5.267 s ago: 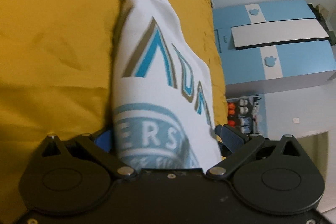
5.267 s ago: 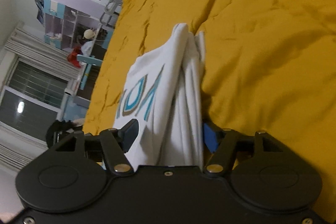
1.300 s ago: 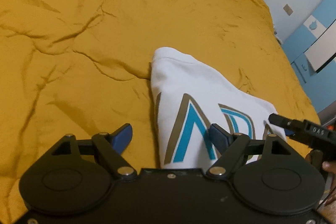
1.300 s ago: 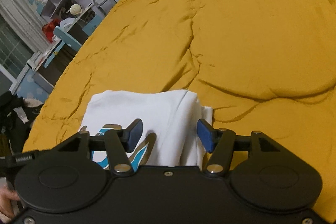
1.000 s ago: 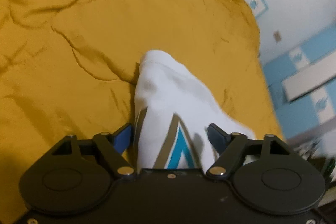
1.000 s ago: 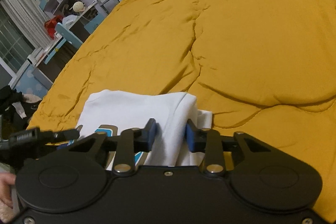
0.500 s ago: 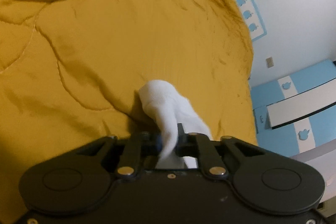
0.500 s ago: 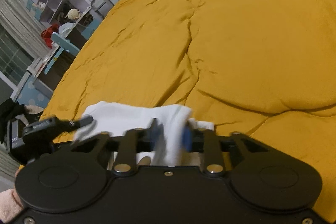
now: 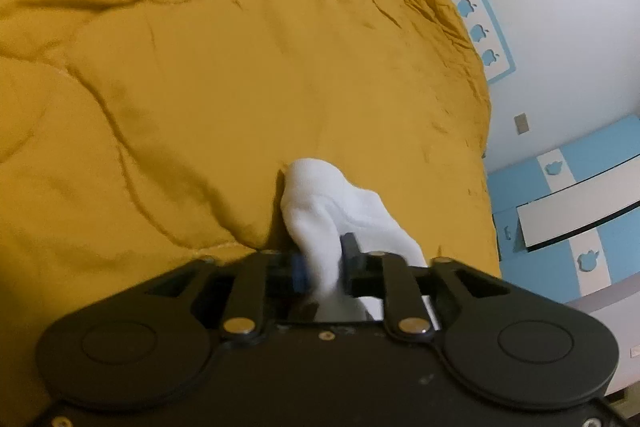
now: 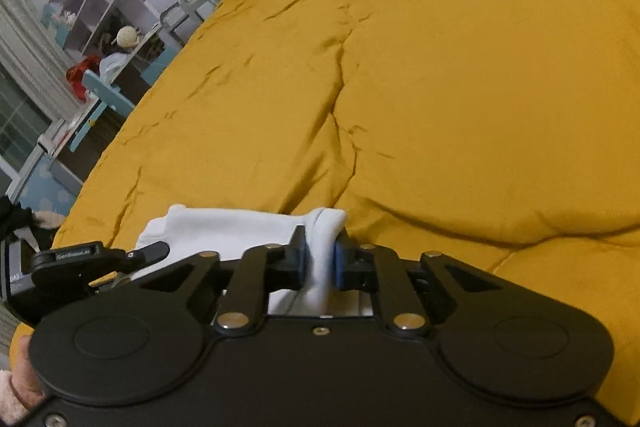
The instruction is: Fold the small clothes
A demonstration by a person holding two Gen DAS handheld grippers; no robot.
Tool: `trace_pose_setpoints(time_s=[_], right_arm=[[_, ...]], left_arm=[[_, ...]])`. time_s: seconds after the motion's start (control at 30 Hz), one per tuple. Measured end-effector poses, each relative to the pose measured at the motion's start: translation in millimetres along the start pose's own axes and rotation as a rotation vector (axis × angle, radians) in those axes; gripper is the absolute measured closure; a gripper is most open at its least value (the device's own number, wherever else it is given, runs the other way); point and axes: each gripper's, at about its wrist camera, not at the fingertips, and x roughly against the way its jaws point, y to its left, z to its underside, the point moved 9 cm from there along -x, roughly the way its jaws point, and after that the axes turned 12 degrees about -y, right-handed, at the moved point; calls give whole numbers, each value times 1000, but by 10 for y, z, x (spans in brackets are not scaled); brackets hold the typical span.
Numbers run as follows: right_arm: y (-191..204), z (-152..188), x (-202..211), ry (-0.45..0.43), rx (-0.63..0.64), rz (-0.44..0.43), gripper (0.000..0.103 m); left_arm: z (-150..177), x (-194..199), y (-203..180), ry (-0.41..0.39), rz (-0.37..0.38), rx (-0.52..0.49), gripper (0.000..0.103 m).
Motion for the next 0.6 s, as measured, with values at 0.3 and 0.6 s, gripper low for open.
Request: trace_pose_setpoints(time_s=[0.3, 0.6], right_arm=[[316, 232, 1314, 35, 69, -136, 81], [325, 907, 1999, 87, 280, -120, 78]], left_arm=[[469, 1276, -361, 37, 43, -189, 33], [1508, 1887, -39, 167, 39, -11, 31]])
